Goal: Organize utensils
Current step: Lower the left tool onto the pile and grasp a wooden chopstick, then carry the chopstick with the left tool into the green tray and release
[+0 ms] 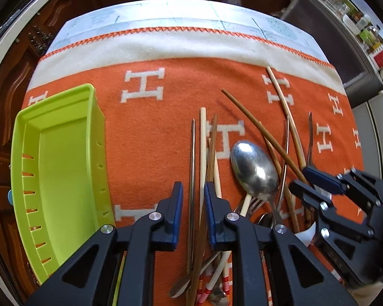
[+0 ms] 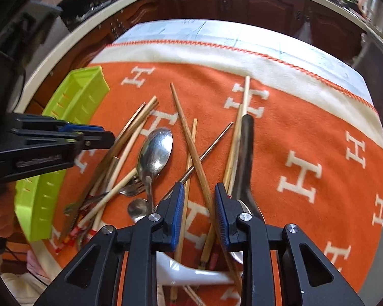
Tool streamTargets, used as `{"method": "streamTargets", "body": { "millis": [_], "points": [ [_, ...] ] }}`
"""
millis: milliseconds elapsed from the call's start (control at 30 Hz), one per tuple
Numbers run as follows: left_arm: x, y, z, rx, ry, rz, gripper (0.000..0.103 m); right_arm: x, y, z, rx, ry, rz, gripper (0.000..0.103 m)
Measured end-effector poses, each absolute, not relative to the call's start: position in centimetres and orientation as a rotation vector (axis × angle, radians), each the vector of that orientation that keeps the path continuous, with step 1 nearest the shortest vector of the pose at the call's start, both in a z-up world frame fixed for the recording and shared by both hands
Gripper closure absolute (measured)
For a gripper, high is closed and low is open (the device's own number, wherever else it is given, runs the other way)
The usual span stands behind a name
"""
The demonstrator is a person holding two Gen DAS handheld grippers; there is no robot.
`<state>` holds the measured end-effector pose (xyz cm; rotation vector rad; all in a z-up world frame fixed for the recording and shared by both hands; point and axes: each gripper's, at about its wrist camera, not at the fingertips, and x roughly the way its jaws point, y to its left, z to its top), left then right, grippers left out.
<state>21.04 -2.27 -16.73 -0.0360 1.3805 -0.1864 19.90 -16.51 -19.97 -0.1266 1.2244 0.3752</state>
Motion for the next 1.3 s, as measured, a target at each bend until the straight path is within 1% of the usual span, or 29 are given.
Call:
{"method": "streamTargets", "body": {
  "millis": [33,100,233,467,700,767,833,1100,1300],
  "points": [
    [20.9,-2.1,-16.9,-0.033,1.386,-0.191,0.089,20.0,-16.2,-20.4,-0.137,1.228,0.38,0.085],
    [20.6,-2.0,-16.9,-0.033,1.386,-0.208,0.09,20.2,-15.9,-20.8,-0.137,1.219,0.392,0.087],
    [20.2,-1.9,-16.9,-0.038,1.401,-0.237,0.09,19.9,-15.4,-21.0,-0.127,1.206,0.402,0.096],
    [18.9,-1.5,-17.0,-0.029,1.425,-0.249,0.09,18.2,-16.8,-19.8,0.042,1.213,0.411,0.097],
    [17.3,-1.4,-18.1,-0.017,1.44,-0.249,0.09,15.8,-18.6,-18.4,0.175,1.196,0.411,0.097],
    [16.9,-1.3,-18.0,-0.017,1.424,-0.24,0.095,15.3,-19.0,-18.1,0.206,1.195,0.407,0.097],
    [16.6,-1.2,-17.7,-0.021,1.407,-0.225,0.098,14.7,-19.3,-18.0,0.224,1.196,0.403,0.097],
    [15.3,-0.1,-16.3,-0.072,1.374,-0.231,0.099,12.4,-20.0,-17.6,0.299,1.202,0.413,0.097],
    [13.1,0.9,-13.4,-0.09,1.318,-0.249,0.099,11.2,-18.5,-15.6,0.348,1.187,0.438,0.097]
  ]
}}
